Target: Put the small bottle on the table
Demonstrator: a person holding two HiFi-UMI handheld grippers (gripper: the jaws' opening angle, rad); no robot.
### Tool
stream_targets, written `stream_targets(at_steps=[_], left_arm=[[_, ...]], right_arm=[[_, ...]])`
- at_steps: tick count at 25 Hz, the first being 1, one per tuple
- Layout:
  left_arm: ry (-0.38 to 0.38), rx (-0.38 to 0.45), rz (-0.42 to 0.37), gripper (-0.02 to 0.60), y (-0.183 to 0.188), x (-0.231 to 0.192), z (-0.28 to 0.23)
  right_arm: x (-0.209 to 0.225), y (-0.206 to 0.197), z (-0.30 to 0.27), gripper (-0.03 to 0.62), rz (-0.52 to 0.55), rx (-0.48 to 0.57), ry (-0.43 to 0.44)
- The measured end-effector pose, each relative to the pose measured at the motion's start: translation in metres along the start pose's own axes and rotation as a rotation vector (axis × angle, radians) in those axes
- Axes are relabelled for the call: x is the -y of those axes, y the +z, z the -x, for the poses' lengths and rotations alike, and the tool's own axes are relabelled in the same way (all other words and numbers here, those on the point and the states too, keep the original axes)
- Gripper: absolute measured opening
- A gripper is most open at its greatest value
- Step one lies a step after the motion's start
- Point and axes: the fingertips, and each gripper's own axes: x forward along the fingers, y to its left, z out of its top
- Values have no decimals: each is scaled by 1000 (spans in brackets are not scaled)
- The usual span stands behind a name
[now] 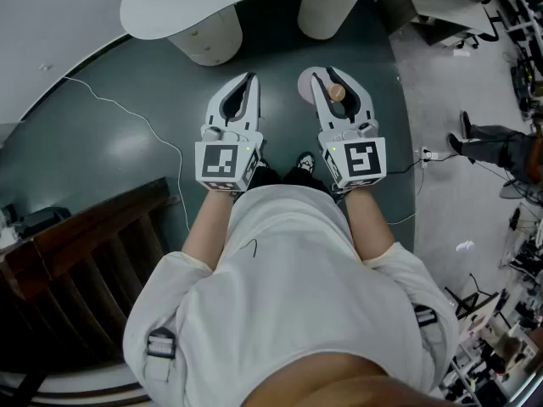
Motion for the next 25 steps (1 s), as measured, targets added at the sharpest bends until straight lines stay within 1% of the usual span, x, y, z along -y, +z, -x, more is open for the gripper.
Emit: stream_targets(at_steps=[11,13,19,25], left_arm=[[-12,-33,18,12,-15,-47,25],[-4,-41,21,12,-18,-57,25],[16,-71,43,12,-29,-74,15],[36,-89,36,12,-29,-83,-27]], right_arm=[[-39,-6,-29,97,-22,-18,-7],[-42,-7,-36,97,-22,-22,-8],[-41,-14,-55,97,-30,-54,8],[-12,-16,-91,97,-39,-49,38]])
